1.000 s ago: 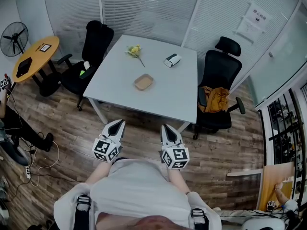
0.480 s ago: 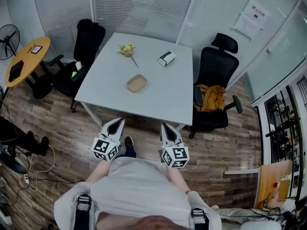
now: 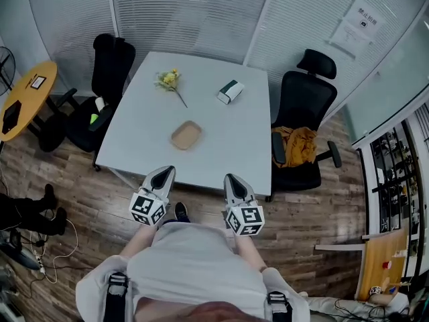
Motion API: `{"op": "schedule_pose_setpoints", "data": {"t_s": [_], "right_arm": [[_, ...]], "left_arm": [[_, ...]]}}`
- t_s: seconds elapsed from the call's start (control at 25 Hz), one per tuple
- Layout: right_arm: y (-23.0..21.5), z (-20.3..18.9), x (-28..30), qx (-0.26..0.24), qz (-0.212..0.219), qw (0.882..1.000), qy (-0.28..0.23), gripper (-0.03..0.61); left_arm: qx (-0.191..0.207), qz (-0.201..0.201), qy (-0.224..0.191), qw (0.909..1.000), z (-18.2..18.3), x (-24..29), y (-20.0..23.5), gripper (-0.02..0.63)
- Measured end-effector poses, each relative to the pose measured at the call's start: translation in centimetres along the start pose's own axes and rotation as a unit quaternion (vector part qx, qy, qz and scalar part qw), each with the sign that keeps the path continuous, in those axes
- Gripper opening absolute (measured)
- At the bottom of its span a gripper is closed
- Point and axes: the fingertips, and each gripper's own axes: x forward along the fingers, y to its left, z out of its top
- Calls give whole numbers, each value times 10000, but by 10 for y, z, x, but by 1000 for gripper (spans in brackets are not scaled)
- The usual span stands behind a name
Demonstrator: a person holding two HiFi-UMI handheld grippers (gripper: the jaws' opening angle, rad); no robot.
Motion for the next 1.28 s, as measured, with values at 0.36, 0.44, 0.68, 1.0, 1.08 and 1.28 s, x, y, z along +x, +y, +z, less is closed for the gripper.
{"op": "schedule_pose_setpoints", "data": {"t_s": [0.36,0.44,0.68,1.0,1.08,1.28], "right_arm": [[-38,24,104,28,-276,9996,-32,20],[-42,26,121,65,-292,9996,-4,20],[-56,33,165,42,-331,9994,17,20],[-86,34,177,36,-340,9994,87,20],[-94,36,177,11,-295,9995,110,20],[-111,35,177,23,-221,9996,175,20]], "left_arm": [[82,-303,133,9994,15,90,81,11],[63,-341,163,9993,15,103,93,11],[51,-448,203,9988,18,143,124,11],[40,-479,271,9985,13,177,117,11],[-7,-424,249,9988,13,183,112,11],[-24,-347,309,9989,7,193,103,11]]}}
